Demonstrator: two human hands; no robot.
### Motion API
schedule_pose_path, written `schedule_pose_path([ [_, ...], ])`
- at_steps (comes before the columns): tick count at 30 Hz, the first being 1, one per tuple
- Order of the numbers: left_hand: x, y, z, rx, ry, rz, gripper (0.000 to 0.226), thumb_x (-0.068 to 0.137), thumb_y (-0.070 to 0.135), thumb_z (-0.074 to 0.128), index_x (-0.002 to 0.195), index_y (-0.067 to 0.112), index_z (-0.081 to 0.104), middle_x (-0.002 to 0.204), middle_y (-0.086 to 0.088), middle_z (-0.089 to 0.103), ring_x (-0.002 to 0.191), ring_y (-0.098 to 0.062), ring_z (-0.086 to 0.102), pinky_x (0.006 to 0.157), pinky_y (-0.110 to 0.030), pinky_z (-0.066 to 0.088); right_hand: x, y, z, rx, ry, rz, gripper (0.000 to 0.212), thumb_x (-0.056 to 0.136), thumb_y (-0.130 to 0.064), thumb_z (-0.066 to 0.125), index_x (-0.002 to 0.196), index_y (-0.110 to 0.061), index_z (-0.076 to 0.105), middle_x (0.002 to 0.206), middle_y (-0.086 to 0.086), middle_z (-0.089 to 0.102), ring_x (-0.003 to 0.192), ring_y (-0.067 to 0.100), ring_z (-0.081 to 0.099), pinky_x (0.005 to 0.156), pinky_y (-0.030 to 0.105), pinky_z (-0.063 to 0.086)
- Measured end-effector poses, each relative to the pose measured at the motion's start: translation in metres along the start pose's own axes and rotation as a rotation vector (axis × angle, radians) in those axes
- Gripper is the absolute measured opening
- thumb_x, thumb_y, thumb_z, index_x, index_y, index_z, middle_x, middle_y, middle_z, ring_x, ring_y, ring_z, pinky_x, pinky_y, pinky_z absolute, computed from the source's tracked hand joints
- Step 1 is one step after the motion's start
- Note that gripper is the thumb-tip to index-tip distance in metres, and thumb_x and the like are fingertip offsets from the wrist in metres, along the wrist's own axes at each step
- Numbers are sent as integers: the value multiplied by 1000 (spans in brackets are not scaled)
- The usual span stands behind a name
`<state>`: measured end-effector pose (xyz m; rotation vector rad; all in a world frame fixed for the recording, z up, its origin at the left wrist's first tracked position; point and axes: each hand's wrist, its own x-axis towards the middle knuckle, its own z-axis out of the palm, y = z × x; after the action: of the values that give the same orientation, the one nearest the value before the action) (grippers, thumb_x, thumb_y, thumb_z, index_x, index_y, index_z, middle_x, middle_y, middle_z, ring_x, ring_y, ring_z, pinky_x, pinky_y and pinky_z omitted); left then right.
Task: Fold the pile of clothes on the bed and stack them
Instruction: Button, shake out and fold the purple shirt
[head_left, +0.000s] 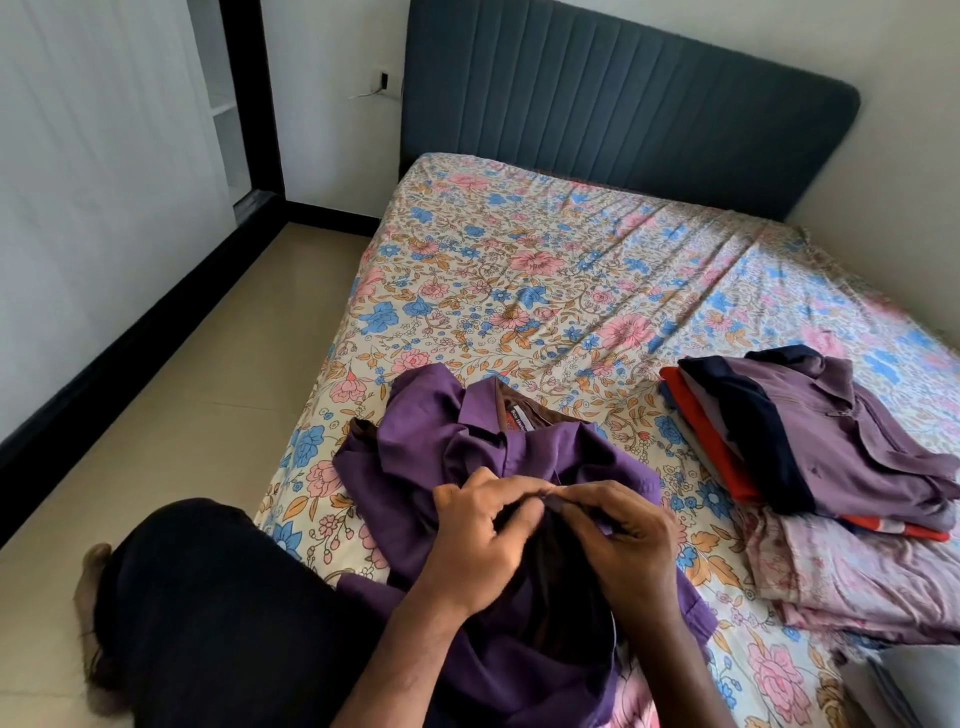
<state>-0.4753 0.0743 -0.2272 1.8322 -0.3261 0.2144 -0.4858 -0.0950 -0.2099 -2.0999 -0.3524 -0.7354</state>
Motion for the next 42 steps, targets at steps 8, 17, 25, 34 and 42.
schedule_pose_path([
  [8,6,-10,-9,-257,13,-108,6,91,22,73,87,24,76,88,0,74,87,-13,68,83,-27,53,7,-12,1,14,-212,124,24,83,-2,82,98,-20,79,93,-21,76,86,0,72,76,12,53],
  [17,80,32,-45,-178,132,49,14,96,11,67,84,12,75,79,10,73,81,-4,67,78,-26,53,34,-30,-43,-162,-141,168,23,89,-2,75,95,-24,80,81,-22,74,72,-2,69,64,19,51],
  [25,160,93,-29,365,-23,374,16,96,34,62,85,29,73,80,20,65,97,-13,53,86,-41,23,52,-33,-88,-302,-43,342,13,66,-6,58,75,-13,64,58,1,56,53,15,51,54,36,45],
  [34,77,21,30,194,321,171,9,83,24,73,92,25,69,90,11,67,88,-18,62,76,-40,47,15,15,-78,-480,-602,649,31,72,-13,70,85,-39,58,86,-7,70,81,14,66,72,31,55],
  [42,34,21,58,236,259,-42,17,88,33,70,79,22,62,73,8,65,70,-18,65,58,-34,49,28,6,-48,-294,-177,730,12,87,-44,77,89,-33,73,77,-11,72,69,2,66,64,31,56],
])
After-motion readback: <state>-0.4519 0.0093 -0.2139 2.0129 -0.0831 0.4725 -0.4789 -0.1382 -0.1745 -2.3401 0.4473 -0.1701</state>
